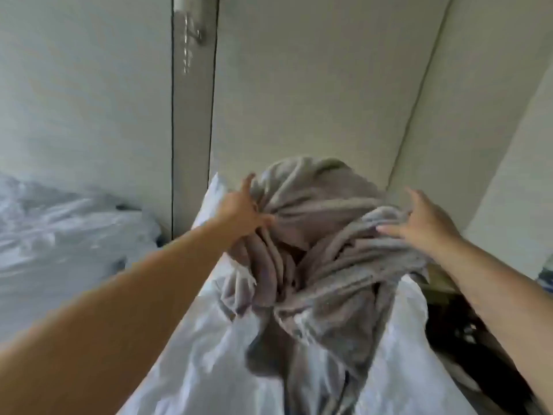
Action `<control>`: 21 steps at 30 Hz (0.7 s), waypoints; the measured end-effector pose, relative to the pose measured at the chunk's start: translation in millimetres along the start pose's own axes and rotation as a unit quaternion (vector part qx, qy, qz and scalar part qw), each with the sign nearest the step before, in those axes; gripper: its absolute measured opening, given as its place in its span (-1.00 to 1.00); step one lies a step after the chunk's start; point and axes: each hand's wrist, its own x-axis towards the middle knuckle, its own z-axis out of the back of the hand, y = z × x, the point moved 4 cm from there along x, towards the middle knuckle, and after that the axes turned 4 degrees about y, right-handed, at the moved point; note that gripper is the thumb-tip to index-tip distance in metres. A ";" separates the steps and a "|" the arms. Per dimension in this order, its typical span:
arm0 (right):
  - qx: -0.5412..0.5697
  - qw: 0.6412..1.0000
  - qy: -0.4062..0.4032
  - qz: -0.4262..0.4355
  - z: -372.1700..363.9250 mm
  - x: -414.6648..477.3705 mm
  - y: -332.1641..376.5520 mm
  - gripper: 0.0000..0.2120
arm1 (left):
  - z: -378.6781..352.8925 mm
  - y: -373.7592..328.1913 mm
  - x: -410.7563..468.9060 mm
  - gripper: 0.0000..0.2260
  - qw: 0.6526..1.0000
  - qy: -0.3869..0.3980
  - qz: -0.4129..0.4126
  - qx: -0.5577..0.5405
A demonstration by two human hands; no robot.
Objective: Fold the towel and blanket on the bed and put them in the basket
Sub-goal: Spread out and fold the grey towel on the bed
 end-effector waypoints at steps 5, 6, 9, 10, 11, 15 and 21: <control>-0.095 0.986 -0.133 0.034 155.6 12.8 54.0 -0.64 | 159.3 -60.8 22.9 -0.32 0.991 -0.097 -0.034 0.082; -0.086 0.983 -0.158 0.041 163.7 5.9 52.6 -0.81 | 168.7 -65.6 16.3 -0.54 0.985 -0.108 -0.053 0.122; -0.054 0.972 -0.221 0.051 169.0 -20.1 40.7 -0.83 | 176.3 -69.6 -10.9 -0.86 0.966 -0.175 -0.099 0.162; -0.051 0.969 -0.237 0.053 167.2 -29.7 36.6 -0.83 | 174.3 -67.5 -19.9 -0.89 0.964 -0.191 -0.108 0.148; -0.049 0.967 -0.243 0.051 164.3 -39.3 32.7 -0.82 | 171.2 -64.5 -28.8 -0.87 0.965 -0.198 -0.114 0.131; -0.039 0.971 -0.228 0.056 147.4 -74.5 19.9 -0.80 | 153.1 -55.0 -54.3 -0.73 0.965 -0.192 -0.148 0.096; -0.040 0.992 -0.113 0.025 71.5 -136.5 -20.5 -0.79 | 80.7 -23.4 -102.9 -0.73 0.975 -0.076 -0.116 0.172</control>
